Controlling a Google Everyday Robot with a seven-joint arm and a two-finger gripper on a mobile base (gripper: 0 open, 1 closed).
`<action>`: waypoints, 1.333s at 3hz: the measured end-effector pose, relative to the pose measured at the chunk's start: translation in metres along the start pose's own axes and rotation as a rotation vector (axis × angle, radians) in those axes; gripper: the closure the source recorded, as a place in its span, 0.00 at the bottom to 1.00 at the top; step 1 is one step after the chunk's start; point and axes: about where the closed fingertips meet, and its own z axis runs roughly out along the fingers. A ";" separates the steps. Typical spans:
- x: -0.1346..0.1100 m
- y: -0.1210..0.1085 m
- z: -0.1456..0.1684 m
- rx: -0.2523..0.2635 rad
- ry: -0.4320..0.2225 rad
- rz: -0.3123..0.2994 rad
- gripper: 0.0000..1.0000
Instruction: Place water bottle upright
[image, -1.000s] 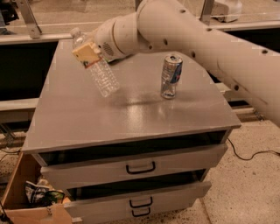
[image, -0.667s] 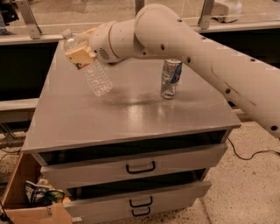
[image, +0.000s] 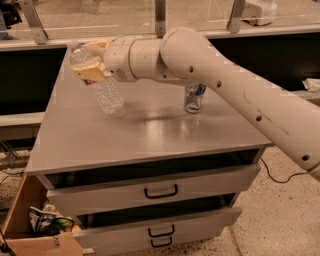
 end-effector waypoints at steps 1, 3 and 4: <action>-0.003 -0.002 -0.008 0.018 -0.080 -0.010 1.00; -0.010 -0.002 -0.017 0.061 -0.206 0.011 1.00; -0.011 -0.001 -0.022 0.080 -0.254 0.019 1.00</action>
Offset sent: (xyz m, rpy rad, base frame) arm -0.0056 -0.0218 0.0151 0.2248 -0.0737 0.0014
